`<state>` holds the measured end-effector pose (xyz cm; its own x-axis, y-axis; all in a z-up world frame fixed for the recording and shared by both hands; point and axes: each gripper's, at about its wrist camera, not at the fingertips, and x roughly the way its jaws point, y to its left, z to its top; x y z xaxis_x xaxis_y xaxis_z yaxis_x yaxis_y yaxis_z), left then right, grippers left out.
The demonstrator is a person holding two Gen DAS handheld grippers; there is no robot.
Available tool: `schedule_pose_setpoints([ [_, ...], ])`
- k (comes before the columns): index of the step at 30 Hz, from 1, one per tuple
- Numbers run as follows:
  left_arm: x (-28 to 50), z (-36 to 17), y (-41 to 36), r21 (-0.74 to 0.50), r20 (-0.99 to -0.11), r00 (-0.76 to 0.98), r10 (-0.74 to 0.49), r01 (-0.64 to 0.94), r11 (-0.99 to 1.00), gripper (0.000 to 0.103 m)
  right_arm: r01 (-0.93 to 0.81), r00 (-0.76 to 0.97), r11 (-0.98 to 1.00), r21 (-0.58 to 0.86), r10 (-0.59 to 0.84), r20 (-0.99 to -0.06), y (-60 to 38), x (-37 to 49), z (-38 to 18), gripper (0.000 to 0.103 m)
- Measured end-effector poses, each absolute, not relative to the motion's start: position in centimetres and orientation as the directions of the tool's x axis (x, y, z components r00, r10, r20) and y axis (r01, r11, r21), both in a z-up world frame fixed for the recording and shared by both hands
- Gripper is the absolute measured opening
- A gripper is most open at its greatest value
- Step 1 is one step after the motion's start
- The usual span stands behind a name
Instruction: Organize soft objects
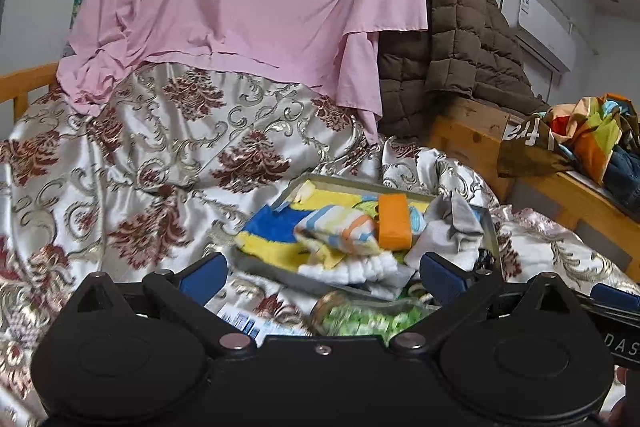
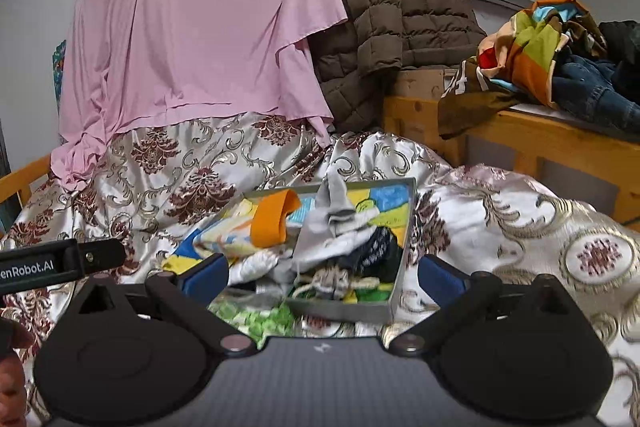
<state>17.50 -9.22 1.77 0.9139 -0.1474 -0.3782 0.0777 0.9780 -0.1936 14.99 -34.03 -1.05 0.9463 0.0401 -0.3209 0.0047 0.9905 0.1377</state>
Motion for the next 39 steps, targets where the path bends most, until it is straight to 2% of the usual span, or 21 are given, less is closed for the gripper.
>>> schedule_pose_setpoints([
  [8,14.3,0.5,-7.0,-0.183,-0.386,0.915,-0.119,0.051,0.982,0.102,0.043,0.956,0.991,0.128,-0.004,-0.293,-32.1,11.3,-1.9,0.103],
  [16,11.0,0.0,-5.5,-0.122,-0.342,0.937,-0.07,0.03,0.992,0.102,0.073,0.958,0.991,0.111,-0.038,-0.285,-30.8,9.1,-2.3,0.103],
  [28,8.9,-0.7,-3.2,-0.15,-0.33,0.943,-0.034,-0.017,0.989,0.102,0.106,0.967,0.99,0.096,-0.08,-0.242,-29.8,6.8,-3.0,0.103],
  [39,8.4,-2.3,-2.9,-0.129,-0.355,0.934,-0.026,-0.021,0.991,0.102,0.101,0.952,0.993,0.065,-0.078,-0.295,-28.6,5.9,-4.7,0.103],
])
